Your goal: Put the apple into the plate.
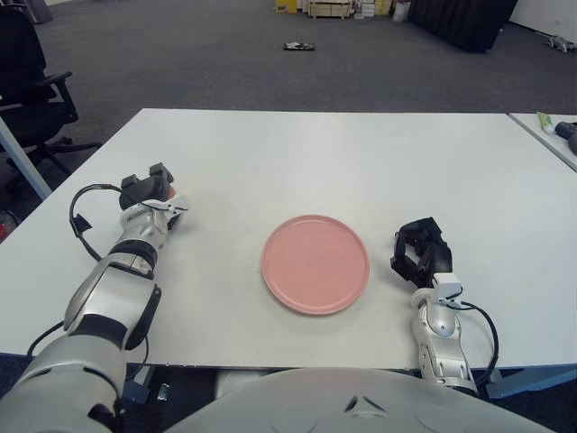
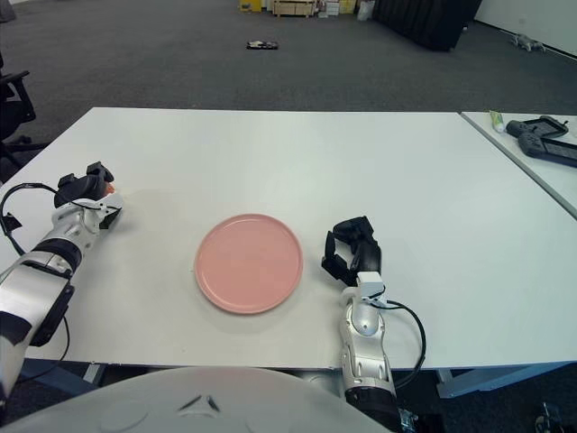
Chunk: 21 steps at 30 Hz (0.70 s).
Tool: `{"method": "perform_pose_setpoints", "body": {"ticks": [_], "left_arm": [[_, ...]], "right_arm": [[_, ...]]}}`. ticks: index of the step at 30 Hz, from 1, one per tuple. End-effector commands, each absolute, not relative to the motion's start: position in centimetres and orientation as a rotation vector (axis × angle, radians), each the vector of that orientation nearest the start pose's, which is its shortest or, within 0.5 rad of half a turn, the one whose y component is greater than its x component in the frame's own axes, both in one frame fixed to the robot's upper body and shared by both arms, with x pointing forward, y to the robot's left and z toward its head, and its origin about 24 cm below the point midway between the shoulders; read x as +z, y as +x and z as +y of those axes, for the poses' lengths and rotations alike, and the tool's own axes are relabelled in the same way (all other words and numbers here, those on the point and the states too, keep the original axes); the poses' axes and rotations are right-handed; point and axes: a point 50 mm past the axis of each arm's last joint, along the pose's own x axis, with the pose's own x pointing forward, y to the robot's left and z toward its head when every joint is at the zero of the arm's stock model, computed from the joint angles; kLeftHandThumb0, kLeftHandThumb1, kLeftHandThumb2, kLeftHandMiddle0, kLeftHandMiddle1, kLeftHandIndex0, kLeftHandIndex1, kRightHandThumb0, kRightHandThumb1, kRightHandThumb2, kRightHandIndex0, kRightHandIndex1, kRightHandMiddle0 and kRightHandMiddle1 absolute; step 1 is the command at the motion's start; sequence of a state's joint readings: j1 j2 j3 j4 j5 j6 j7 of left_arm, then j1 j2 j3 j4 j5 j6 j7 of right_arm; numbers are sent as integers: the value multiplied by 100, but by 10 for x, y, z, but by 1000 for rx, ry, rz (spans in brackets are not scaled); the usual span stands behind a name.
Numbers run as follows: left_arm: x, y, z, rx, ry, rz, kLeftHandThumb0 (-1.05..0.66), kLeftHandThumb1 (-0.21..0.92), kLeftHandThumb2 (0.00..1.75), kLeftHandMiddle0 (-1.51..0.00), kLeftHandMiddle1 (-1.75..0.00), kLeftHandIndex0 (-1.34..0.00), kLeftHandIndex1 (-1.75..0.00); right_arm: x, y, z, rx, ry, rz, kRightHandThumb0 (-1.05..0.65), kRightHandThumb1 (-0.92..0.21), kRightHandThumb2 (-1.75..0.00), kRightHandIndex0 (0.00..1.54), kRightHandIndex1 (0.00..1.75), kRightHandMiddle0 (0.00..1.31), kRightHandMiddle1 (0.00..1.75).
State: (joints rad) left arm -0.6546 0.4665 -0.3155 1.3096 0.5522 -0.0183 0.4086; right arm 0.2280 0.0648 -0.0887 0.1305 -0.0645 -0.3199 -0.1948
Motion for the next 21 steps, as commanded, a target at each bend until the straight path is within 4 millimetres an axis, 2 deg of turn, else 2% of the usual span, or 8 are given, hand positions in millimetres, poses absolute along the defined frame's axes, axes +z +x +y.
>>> {"method": "perform_pose_setpoints", "body": {"ticks": [1,5,10,12,15,18,21], "left_arm": [[-31,289,293,156,1254,595,0,3,161,-83,-163,-63,-175],[-28,293,288,169,1230,566,0,2,160,-85,-158,-65,-175],[-28,295,285,171,1221,549,0,-1,156,-93,-135,-74,-175],[-27,295,284,169,1219,547,0,2,160,-79,-158,-72,-175],[-26,297,285,165,1206,547,0,3,162,-73,-168,-71,-175],[-24,298,285,164,1193,548,0,-1,158,-88,-139,-77,-175],[-25,298,285,164,1187,544,0,-3,157,-93,-130,-80,-175]], "right_arm": [[-8,193,-181,-345,-28,47,-40,-57,-100,59,132,41,175],[-8,193,-182,-341,-36,45,-41,-56,-102,59,134,42,175],[-8,193,-182,-338,-44,52,-41,-55,-103,59,135,43,175],[-9,193,-183,-341,-46,56,-41,-55,-103,59,135,43,175],[-9,193,-182,-344,-38,56,-41,-55,-103,58,135,43,175],[-8,193,-182,-347,-28,54,-41,-54,-105,59,136,44,175],[-9,193,-182,-348,-27,54,-41,-54,-105,60,136,44,175]]}}
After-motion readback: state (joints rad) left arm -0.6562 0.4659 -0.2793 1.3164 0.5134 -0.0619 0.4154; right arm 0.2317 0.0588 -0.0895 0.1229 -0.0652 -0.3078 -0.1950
